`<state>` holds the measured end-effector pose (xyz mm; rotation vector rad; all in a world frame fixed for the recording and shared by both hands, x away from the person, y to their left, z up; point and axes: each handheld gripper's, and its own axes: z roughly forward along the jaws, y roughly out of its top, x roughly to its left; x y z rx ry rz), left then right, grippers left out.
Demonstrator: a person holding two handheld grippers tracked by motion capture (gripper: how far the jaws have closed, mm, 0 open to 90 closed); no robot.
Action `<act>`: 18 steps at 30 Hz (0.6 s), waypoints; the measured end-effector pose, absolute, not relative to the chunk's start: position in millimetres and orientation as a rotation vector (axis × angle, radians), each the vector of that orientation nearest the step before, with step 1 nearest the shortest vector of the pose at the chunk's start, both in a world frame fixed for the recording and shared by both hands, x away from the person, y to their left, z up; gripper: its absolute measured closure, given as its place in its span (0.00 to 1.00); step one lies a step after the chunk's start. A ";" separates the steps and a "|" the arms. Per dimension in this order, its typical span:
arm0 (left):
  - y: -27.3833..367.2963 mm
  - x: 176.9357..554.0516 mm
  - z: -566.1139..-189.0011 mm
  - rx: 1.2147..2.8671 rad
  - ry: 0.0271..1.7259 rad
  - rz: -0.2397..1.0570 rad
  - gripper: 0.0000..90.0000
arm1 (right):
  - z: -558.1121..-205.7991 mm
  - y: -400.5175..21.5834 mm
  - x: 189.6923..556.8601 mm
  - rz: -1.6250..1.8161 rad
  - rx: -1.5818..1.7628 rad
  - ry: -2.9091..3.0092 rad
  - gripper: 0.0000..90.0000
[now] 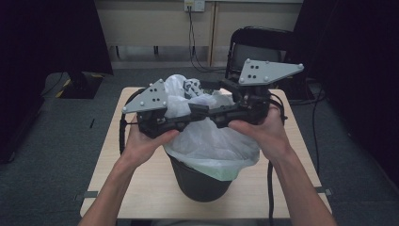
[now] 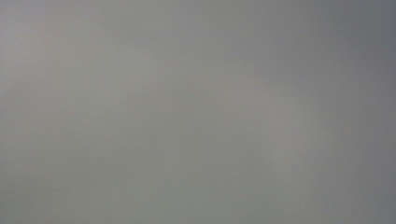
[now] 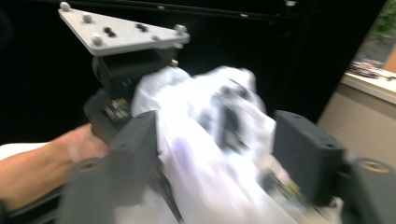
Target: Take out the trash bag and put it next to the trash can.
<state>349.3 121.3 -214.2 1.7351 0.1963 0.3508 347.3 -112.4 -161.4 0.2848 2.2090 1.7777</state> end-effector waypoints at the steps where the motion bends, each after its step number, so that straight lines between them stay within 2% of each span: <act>1: 124.9 349.3 -213.4 1.722 0.201 0.347 0.88 | -160.8 -116.4 346.7 1.767 0.302 2.199 0.30; 7: 154.2 350.1 -203.6 1.620 0.249 0.337 0.88 | -166.2 -139.7 345.5 1.699 0.352 2.173 0.19; 10: 163.7 350.1 -200.6 1.603 0.249 0.324 0.88 | -174.5 -143.7 348.3 1.655 0.376 2.180 0.19; 11: 164.4 349.7 -200.4 1.610 0.248 0.325 0.88 | -177.4 -144.1 350.1 1.650 0.378 2.185 0.22; 12: 164.5 349.4 -200.8 1.611 0.238 0.317 0.88 | -179.7 -143.9 351.5 1.654 0.379 2.194 0.31; 14: 163.1 349.2 -202.1 1.616 0.231 0.311 0.86 | -183.3 -141.4 353.7 1.659 0.318 2.225 0.64; 15: 161.5 349.4 -202.9 1.627 0.216 0.306 0.83 | -184.0 -139.2 353.8 1.671 0.301 2.238 0.74; 16: 159.5 349.4 -203.7 1.634 0.210 0.301 0.77 | -184.2 -136.4 353.6 1.672 0.282 2.250 0.84; 18: 152.6 349.3 -205.7 1.663 0.213 0.309 0.60 | -183.4 -131.9 353.4 1.711 0.260 2.263 0.93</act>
